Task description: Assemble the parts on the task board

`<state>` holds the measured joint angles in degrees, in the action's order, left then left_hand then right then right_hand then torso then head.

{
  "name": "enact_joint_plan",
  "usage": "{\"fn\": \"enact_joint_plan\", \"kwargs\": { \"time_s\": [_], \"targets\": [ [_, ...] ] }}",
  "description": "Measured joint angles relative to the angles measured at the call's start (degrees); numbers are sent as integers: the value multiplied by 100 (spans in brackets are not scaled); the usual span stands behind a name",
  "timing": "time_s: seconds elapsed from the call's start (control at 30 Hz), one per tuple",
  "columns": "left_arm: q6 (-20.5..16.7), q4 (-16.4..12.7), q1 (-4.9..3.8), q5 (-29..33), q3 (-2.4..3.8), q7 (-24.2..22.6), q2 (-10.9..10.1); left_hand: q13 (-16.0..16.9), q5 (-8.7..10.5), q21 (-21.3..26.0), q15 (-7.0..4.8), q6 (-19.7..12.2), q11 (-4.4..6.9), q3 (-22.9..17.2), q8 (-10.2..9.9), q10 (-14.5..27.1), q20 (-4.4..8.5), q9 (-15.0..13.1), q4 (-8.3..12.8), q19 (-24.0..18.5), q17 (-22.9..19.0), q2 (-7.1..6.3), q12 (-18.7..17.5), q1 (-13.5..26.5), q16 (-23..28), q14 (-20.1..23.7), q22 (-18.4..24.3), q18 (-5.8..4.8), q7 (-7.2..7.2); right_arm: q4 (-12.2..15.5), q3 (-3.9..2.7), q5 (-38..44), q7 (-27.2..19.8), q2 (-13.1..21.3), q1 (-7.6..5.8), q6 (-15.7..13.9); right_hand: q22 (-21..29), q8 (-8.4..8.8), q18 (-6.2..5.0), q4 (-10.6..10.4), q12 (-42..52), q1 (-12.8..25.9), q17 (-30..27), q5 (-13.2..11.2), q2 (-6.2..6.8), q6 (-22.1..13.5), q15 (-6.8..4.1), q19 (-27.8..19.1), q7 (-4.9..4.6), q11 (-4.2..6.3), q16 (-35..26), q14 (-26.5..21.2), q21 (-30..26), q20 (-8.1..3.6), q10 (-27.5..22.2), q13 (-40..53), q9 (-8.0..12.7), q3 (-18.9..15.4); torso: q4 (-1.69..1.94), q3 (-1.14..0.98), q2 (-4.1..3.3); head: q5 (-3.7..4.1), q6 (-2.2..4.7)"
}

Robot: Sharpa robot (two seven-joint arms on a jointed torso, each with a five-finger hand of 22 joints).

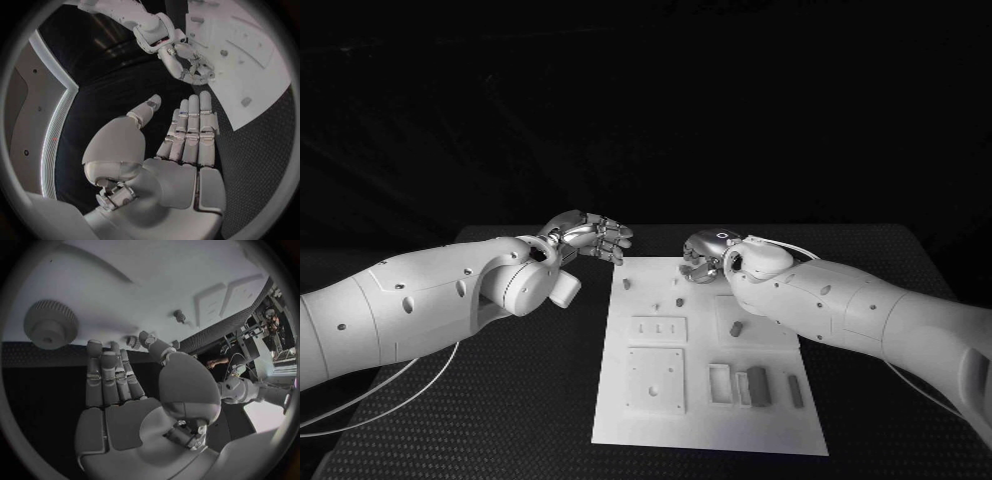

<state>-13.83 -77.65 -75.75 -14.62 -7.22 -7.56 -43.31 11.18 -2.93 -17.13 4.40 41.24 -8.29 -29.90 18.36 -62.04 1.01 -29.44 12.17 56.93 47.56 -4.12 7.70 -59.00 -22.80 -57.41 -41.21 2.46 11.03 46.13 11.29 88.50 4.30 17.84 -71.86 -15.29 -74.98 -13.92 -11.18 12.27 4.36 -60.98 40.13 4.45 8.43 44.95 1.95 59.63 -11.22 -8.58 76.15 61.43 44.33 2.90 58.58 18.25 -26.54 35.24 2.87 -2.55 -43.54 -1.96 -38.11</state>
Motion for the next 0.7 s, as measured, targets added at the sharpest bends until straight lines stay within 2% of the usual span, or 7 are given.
{"fn": "enact_joint_plan", "kwargs": {
  "time_s": [0.13,0.17,0.23,0.3,0.43,0.5,0.7],
  "targets": [
    [1,-8,0,0,0,1,-10,0,0,0,0,0,0,0,0,0,0,0,0,0,0,0,0,0,0,0,0,-7,0,-7,-3,-2,-33,8,1,10,0,-157,-10,202,111,-201,-4,0,-201,214,-80,-38,132,144,6,19,38,-2,148,87,-62,-20,7,0,-1,0,-5],
    [1,-8,-1,0,0,2,-12,0,0,0,0,0,0,0,0,0,0,0,0,0,0,0,0,0,0,0,0,-20,0,-13,-4,-2,-45,8,1,11,0,-182,-34,251,121,-249,-11,0,-249,258,-92,-38,147,158,6,31,38,-2,185,101,-75,-16,7,0,-2,0,-8],
    [1,-6,-1,-1,0,2,-8,0,0,0,0,0,0,0,0,0,0,0,0,0,0,0,0,0,0,0,1,18,0,-30,-6,-2,-64,2,1,11,0,-243,-49,338,175,-339,-31,0,-339,363,-119,-38,180,187,6,58,48,-2,275,133,-98,1,7,0,-5,-2,-9],
    [1,-4,-1,-1,0,3,-3,-1,0,0,0,0,0,0,0,0,0,0,0,0,-1,0,0,0,0,0,1,26,0,-44,-8,-1,-82,-5,0,9,0,-255,-58,347,183,-358,-33,0,-397,395,-122,-38,210,191,6,61,61,-2,298,154,-110,4,8,0,-8,-5,-12],
    [1,-2,-1,-1,0,4,7,4,0,0,0,0,0,0,0,0,0,0,0,0,5,0,0,0,0,0,-4,54,0,-79,-8,-1,-105,-27,-1,15,0,-287,-64,347,249,-320,-49,0,-459,443,-123,-38,198,164,6,62,60,-2,410,227,-112,4,8,2,-10,-7,-16],
    [2,-2,-1,-2,0,4,8,4,0,0,0,0,0,0,0,0,0,0,0,0,5,0,0,0,0,0,-4,54,0,-92,-8,-1,-119,-32,-1,20,0,-287,-64,347,268,-297,-55,0,-528,453,-122,-38,189,184,6,62,60,-2,430,267,-112,4,8,3,-11,-7,-22],
    [2,-5,-1,-2,0,6,2,4,0,0,0,0,0,0,0,0,0,0,0,0,7,0,0,0,22,0,-4,53,0,-90,-9,-28,-187,-35,2,45,0,-287,-75,362,339,-298,-61,0,-527,465,-152,-38,177,214,6,33,60,-2,461,429,-111,-11,8,5,-11,-7,-41]
  ]
}}
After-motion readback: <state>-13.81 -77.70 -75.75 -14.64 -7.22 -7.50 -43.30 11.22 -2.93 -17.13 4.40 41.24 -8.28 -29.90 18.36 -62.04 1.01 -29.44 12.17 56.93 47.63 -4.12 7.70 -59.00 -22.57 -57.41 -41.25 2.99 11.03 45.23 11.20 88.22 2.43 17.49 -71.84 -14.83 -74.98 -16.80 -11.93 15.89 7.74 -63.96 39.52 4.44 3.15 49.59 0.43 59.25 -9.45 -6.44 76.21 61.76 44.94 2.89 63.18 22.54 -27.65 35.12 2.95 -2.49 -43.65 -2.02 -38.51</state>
